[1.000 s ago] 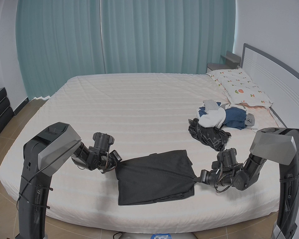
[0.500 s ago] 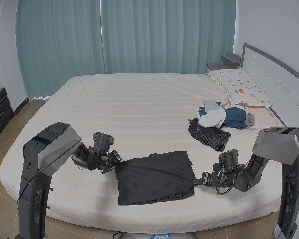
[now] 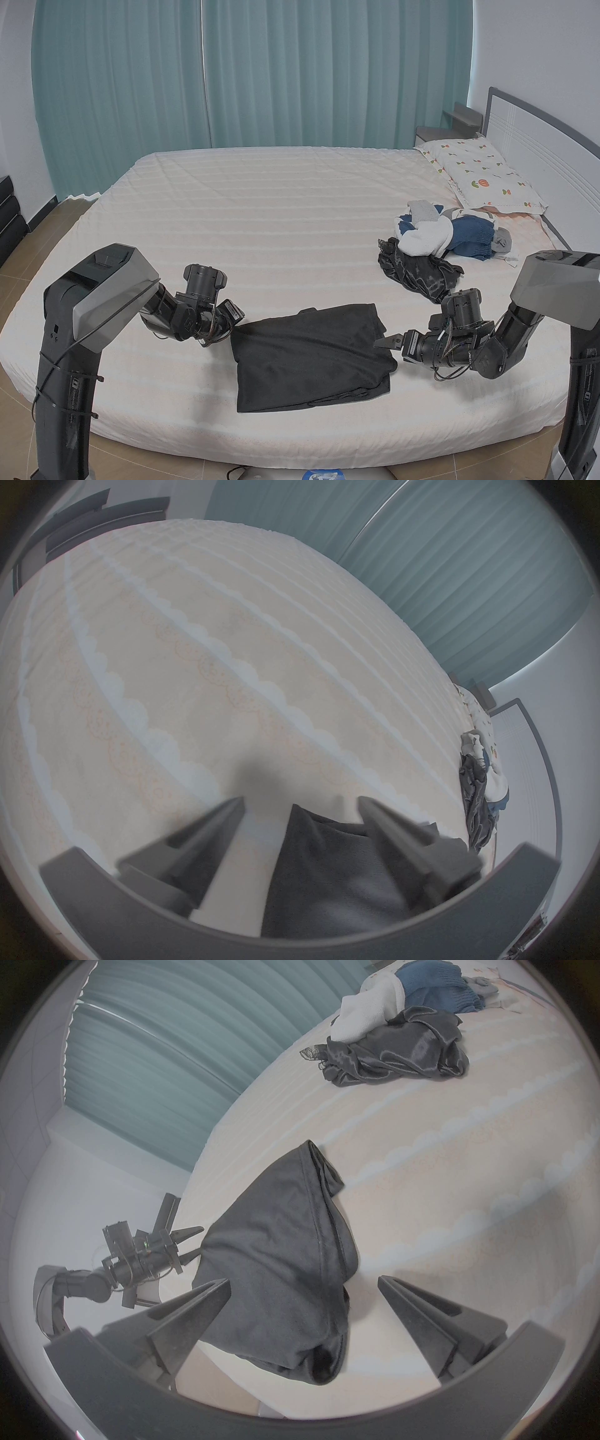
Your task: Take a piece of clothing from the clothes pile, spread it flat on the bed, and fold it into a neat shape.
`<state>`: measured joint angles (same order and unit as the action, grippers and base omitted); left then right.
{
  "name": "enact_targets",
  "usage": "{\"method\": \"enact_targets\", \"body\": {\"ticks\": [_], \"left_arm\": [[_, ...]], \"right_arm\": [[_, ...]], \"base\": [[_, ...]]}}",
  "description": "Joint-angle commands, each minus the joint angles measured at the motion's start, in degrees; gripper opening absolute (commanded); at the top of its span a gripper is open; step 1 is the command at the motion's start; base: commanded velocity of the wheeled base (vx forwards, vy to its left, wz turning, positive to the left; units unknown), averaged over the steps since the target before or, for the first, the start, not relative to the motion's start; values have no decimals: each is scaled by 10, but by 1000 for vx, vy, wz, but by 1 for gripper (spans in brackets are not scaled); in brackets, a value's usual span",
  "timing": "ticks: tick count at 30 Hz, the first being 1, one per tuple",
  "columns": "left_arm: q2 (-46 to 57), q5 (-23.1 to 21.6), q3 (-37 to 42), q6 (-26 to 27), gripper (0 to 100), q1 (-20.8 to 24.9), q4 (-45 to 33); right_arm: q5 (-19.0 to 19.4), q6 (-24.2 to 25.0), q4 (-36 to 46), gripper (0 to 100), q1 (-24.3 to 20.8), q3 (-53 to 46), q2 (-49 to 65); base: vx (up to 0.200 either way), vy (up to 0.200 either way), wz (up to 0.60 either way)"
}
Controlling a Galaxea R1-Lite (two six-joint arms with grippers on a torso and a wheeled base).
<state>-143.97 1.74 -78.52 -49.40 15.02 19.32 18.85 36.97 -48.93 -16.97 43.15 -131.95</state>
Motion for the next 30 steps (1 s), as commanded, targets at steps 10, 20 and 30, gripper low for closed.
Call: {"method": "enact_targets", "body": {"ticks": [10,20,30], "left_arm": [[44,-39,13,-67,100,-32,11],[42,-46,13,-69,100,-36,12],[40,-46,10,-67,100,-36,12]], "right_arm": [[-65,55,31,100,-17,181,-88],[-103,56,141,100,-41,374,-168],[-130,54,144,100,-26,420,-196]], "base": [[0,0,0],[0,0,0],[0,0,0]]}}
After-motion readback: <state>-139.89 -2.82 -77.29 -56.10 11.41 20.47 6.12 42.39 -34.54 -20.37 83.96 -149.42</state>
